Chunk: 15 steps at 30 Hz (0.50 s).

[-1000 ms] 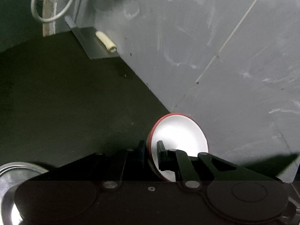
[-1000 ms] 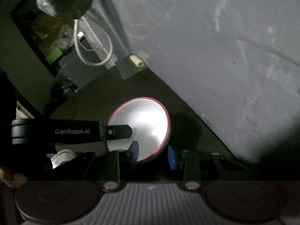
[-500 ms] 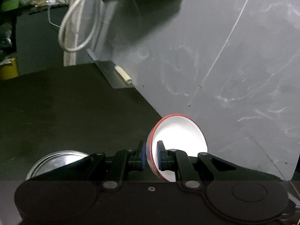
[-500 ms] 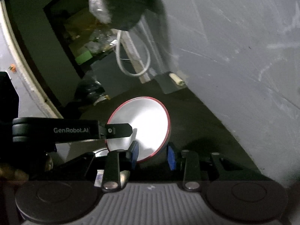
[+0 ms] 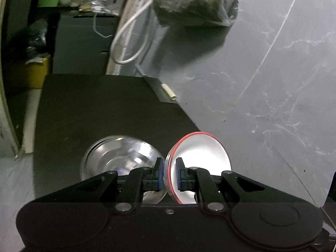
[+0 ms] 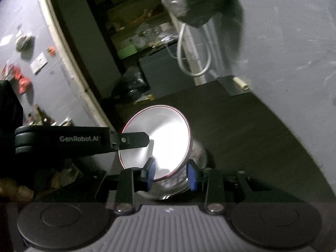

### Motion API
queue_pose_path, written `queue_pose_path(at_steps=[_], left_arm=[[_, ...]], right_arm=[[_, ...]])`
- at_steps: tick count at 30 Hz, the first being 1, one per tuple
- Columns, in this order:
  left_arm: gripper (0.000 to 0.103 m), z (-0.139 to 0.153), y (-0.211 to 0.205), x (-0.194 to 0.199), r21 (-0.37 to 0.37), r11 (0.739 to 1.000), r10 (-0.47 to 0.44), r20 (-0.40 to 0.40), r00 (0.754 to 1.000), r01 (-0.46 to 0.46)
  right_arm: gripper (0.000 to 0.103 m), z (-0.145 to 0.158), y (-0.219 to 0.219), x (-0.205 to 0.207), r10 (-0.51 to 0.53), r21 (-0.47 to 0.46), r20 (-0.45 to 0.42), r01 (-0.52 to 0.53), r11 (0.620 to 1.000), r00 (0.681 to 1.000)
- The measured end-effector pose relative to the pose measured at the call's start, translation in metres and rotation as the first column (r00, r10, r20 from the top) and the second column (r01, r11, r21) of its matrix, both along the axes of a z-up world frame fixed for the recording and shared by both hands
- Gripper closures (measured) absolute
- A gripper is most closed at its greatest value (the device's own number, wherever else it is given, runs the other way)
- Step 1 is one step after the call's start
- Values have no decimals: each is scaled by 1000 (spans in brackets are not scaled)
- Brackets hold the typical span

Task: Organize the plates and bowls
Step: 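Carry the small white bowl with both grippers over the nested bowls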

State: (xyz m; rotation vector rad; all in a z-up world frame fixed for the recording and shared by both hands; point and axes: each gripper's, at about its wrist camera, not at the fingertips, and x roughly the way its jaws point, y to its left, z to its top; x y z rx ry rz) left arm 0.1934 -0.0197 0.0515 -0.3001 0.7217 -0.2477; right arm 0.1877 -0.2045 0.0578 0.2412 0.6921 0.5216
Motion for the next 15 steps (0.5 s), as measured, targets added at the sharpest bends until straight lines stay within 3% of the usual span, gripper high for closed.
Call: queue_pose_path(at_steps=[6, 15], left_arm=[[90, -12, 26, -45, -33, 997, 75, -27, 997, -76], [90, -39, 39, -92, 6, 994, 111, -101, 989, -111]], right_arm=[[66, 0, 23, -35, 100, -19, -27, -100, 995, 995], [66, -17, 39, -63, 199, -65, -116, -207, 976, 973]])
